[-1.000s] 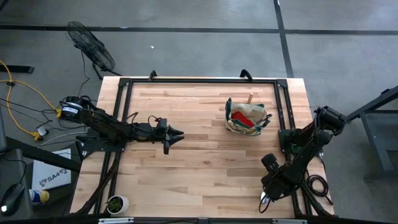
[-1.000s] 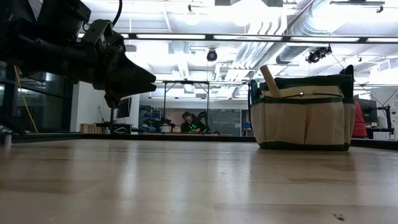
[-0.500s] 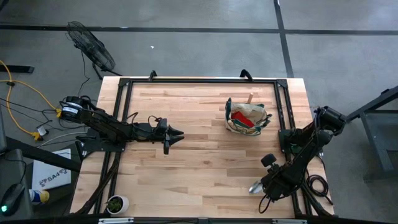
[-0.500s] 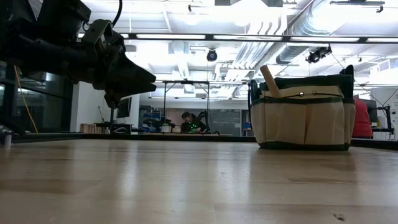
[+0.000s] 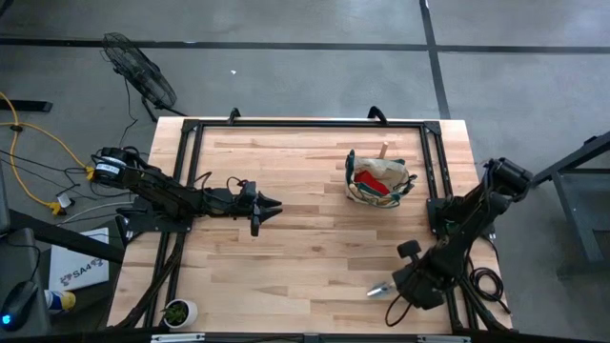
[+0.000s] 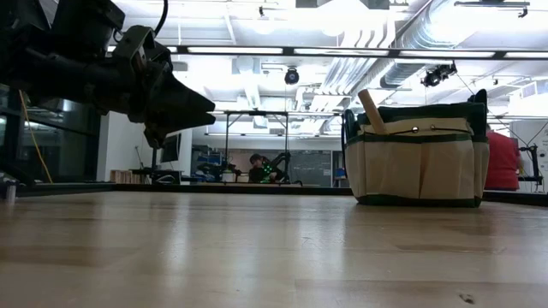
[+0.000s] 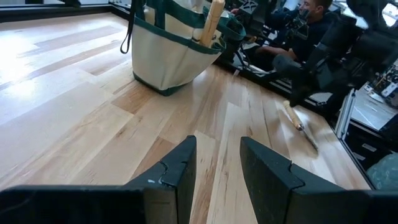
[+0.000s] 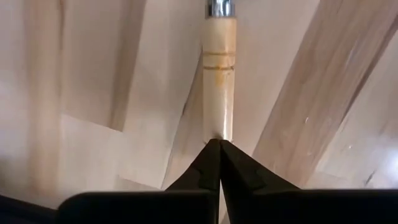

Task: Pick & Place Garden tools in Gardening bag
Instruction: Put the trowel into the gardening bag

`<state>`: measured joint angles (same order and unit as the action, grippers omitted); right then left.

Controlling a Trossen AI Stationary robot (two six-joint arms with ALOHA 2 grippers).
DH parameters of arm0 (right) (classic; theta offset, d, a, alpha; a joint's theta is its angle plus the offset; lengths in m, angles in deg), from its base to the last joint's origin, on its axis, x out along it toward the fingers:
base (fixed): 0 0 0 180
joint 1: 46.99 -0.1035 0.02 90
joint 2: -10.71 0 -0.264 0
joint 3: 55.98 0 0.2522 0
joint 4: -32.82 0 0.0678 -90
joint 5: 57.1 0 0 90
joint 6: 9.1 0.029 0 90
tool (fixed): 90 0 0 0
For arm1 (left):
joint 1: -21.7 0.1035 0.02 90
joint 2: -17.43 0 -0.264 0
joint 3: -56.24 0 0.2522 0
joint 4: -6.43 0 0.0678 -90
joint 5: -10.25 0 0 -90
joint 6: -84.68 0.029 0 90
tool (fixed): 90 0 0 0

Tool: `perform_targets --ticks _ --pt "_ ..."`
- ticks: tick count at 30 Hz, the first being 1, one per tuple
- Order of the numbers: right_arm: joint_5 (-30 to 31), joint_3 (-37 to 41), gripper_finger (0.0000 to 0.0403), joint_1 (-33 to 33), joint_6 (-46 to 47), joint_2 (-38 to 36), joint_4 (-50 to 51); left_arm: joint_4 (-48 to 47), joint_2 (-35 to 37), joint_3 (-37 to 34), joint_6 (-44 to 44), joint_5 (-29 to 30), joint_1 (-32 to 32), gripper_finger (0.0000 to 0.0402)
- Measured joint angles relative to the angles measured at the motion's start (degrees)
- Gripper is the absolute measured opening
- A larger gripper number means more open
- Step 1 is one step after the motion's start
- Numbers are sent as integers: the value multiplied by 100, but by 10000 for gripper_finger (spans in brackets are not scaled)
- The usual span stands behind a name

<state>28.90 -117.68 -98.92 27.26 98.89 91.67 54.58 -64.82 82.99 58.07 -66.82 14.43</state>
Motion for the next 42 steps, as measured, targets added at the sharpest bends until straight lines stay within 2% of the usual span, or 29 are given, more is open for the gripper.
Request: perform_targets --ticks 11,14,21,25,30,37,42 --pt "-104 0 11 118 142 -74 -130 -37 0 0 12 0 0 122" --pt "-100 0 41 89 269 -64 -150 -39 0 0 15 -2 0 122" --pt "-106 158 143 83 413 112 -400 -42 0 0 15 -3 0 122" --pt "-92 249 172 82 412 266 -428 -48 0 0 15 -4 0 122" --pt "-35 255 156 56 439 390 -449 -49 0 0 15 -4 0 122" --pt "-10 264 58 60 438 424 -421 -53 0 0 15 -4 0 122" --pt "-177 276 57 172 574 357 -477 -52 0 0 13 -4 0 122"
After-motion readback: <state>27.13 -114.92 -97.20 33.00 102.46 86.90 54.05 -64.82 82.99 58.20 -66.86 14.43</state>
